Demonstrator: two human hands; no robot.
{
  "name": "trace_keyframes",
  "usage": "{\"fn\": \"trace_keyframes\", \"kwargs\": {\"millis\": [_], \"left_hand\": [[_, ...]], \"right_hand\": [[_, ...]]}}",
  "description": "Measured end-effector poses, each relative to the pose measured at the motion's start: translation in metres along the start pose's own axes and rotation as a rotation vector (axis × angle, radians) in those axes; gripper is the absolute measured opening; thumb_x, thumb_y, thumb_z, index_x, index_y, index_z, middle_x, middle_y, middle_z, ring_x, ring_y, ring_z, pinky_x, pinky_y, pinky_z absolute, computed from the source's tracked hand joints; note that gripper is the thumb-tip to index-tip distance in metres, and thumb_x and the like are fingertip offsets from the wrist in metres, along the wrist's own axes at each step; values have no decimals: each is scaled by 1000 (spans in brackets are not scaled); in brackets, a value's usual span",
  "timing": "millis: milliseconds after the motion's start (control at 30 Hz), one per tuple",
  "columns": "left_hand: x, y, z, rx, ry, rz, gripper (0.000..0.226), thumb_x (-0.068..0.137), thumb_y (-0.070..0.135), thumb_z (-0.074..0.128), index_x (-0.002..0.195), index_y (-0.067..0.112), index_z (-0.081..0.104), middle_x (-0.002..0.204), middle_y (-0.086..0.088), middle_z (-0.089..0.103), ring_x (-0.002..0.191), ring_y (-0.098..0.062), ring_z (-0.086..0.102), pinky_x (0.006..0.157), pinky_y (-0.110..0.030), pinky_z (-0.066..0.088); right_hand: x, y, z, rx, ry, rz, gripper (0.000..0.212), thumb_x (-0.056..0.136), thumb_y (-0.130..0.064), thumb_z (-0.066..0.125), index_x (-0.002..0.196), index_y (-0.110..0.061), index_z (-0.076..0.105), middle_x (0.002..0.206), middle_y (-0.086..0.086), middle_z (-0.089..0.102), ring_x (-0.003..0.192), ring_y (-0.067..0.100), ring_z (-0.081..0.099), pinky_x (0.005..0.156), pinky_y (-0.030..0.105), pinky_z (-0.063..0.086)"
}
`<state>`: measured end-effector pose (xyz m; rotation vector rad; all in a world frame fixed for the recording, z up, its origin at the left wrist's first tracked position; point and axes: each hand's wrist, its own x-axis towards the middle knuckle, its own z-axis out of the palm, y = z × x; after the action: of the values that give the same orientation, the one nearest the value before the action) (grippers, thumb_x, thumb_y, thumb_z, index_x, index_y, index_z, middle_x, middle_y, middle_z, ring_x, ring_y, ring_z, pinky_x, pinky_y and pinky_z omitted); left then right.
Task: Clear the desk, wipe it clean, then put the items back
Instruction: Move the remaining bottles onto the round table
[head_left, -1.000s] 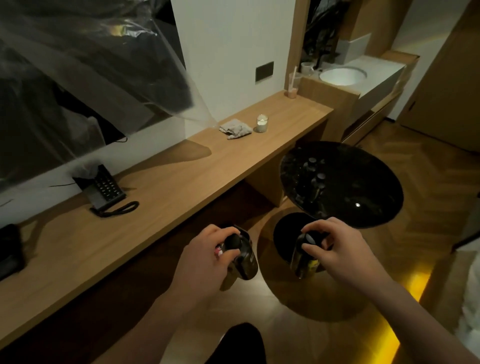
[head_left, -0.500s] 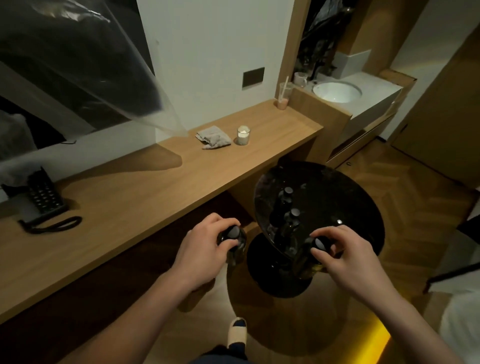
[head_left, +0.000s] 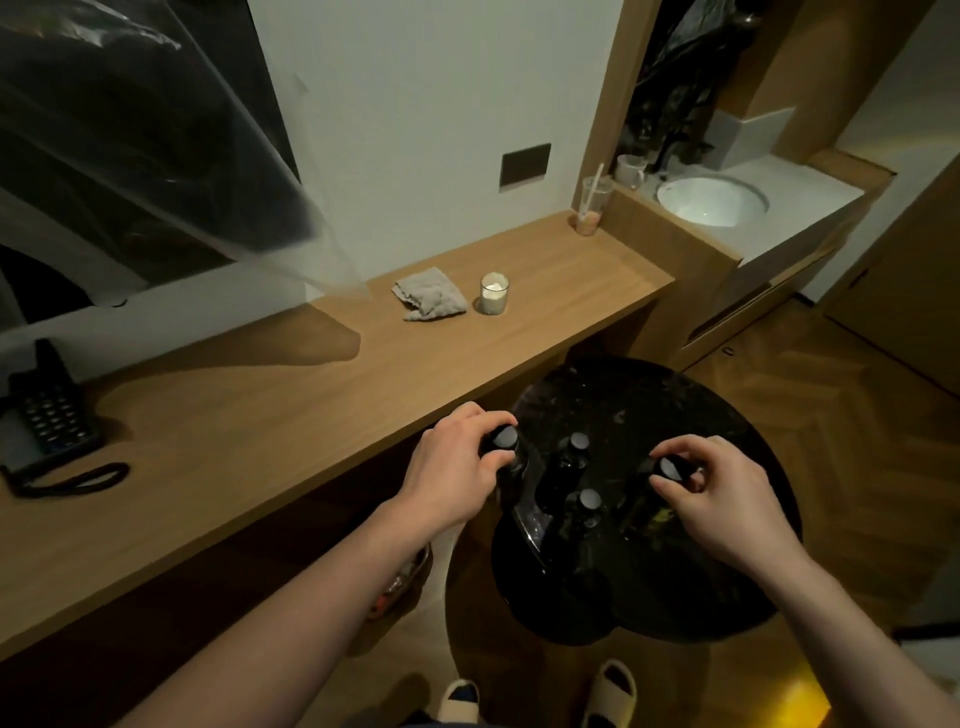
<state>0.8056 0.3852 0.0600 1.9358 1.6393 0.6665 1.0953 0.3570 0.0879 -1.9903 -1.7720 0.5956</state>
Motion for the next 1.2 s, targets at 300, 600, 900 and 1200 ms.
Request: {"fn": "trace_keyframes", "kwargs": {"millis": [300,600,900,1200], "left_hand": [[85,4,64,68,0,-195,36,94,33,73,128,42,64,111,13,58,109,-17,58,92,-39,51],[159,11,126,87,-26,-444,34,90,33,78,121,42,68,123,8,63,118,-24,60,97,-43,53],[188,10,169,155,-60,-585,39,92,30,76,128,42,66,133,6,63,122,-26,61,95,-39,54],[198,22,176,131,-62,-604,41,100,32,61,141,39,57,142,5,62,129,-23,58,101,-40,52]], "right_hand": [[99,43,-4,22,-121,-65,26,87,-27,80,106,-40,66,109,-14,58,86,7,59,71,25,51],[196,85,4,27,-275,-190,26,88,-24,80,101,-42,66,107,-18,58,93,3,58,85,30,55],[260,100,45,16,-406,-238,27,88,-23,80,109,-36,68,112,-11,58,101,10,61,91,37,58],[300,78,79,-26,-428,-284,31,89,-24,80,117,-31,70,119,-7,61,113,16,61,97,36,53]]}}
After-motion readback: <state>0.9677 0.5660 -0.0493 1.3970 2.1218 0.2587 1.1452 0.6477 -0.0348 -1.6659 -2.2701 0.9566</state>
